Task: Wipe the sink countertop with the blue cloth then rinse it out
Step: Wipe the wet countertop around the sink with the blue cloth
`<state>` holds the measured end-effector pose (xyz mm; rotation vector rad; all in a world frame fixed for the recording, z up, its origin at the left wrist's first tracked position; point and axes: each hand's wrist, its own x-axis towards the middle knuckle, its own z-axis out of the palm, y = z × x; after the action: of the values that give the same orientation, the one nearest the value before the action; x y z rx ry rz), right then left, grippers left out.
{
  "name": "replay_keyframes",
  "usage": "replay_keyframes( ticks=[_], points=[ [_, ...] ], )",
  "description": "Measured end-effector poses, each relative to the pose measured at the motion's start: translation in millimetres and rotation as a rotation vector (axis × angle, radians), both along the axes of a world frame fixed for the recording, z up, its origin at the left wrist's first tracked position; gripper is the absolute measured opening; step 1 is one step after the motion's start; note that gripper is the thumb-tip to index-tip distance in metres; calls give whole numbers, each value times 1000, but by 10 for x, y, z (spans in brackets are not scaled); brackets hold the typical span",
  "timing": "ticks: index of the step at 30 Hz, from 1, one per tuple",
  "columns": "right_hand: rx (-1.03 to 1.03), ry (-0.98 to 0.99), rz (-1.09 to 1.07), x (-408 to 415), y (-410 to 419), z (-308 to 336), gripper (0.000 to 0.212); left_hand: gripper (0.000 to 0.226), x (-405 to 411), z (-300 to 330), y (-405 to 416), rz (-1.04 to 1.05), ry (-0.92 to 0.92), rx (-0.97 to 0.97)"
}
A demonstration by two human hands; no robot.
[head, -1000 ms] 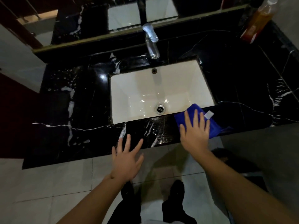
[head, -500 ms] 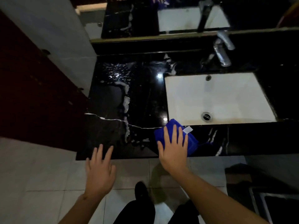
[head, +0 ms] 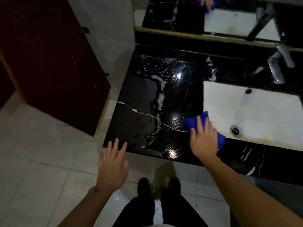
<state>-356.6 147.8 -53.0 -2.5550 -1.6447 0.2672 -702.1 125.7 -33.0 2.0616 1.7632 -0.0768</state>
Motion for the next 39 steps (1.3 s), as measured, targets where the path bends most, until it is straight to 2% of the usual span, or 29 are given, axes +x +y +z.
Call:
replay_keyframes(
  ticks=[4, 7, 9, 12, 16, 23, 26, 32, 35, 37, 39],
  points=[
    [-9, -15, 139, -151, -435, -27, 64, 66, -8, -26, -34, 10, 2, -7],
    [-35, -1, 406, -628, -593, -56, 61, 64, -14, -9, -9, 48, -13, -8],
    [-29, 7, 587, -968, -541, -88, 61, 64, -30, 1, 26, 67, -10, -7],
    [-29, 30, 713, -1297, -138, -66, 59, 67, -31, 46, 94, 78, -26, -22],
    [-67, 91, 783, -1439, 649, -27, 60, 69, -51, 38, 128, 120, -119, -43],
    [-82, 77, 628, -1489, 1811, -30, 64, 74, 57, 22, 100, 207, -231, -87],
    [-62, 65, 616, -1596, 1643, 10, 66, 77, 41, 52, 92, 197, -237, -94],
    [-57, 87, 822, -1739, 449, 3, 64, 87, -62, 51, -3, 271, -265, -38],
    [-58, 33, 867, -1608, 144, -68, 64, 97, -75, 41, 28, 309, -322, -20],
    [-55, 17, 883, -1568, 131, -66, 63, 95, -86, 57, 61, 312, -329, -24],
    [-63, 25, 908, -1590, 186, -43, 63, 82, -105, 93, 66, 272, -290, -43]
  ],
)
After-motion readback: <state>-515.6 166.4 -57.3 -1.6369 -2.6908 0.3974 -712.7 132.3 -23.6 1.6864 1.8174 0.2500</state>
